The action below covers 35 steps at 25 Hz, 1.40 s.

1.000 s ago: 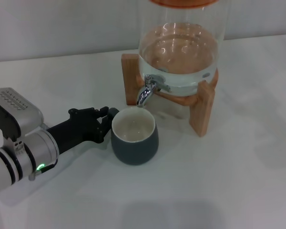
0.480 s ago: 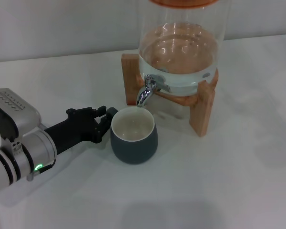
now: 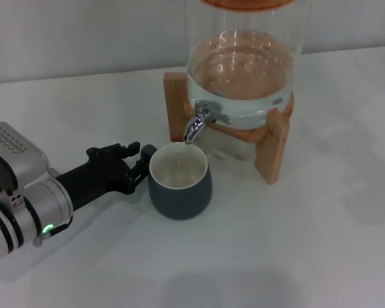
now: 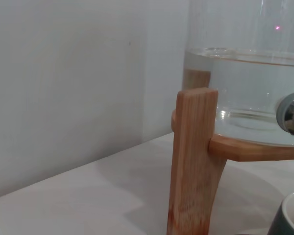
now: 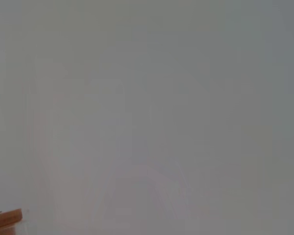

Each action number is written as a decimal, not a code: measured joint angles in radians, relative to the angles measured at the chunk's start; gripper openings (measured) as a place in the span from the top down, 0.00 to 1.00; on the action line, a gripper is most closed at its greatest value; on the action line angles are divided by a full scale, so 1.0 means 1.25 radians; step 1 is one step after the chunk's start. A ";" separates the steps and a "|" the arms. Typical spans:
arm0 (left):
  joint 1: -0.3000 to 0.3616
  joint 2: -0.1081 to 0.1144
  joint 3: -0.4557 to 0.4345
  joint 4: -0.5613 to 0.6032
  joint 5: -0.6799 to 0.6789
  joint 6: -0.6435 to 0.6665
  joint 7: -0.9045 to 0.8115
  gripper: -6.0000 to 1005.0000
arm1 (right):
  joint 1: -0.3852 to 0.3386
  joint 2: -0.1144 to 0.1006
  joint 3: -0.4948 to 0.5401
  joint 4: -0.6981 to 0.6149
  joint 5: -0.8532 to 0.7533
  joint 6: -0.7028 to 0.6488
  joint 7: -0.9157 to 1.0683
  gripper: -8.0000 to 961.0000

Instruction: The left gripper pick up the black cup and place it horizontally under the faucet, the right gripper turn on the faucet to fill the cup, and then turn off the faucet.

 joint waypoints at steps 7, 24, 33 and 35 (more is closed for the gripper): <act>0.000 0.000 0.002 0.002 0.001 -0.001 0.000 0.66 | -0.001 0.001 0.010 0.002 0.000 0.000 -0.001 0.21; 0.050 0.001 0.002 0.045 0.014 -0.054 -0.004 0.65 | 0.005 -0.007 0.017 0.020 0.000 0.000 -0.008 0.21; 0.082 0.000 0.000 0.080 -0.006 -0.104 -0.001 0.64 | 0.005 -0.006 0.017 0.021 0.000 -0.001 -0.008 0.21; 0.092 0.000 0.000 0.086 -0.013 -0.128 -0.001 0.64 | 0.005 -0.006 0.017 0.021 0.000 -0.001 -0.008 0.21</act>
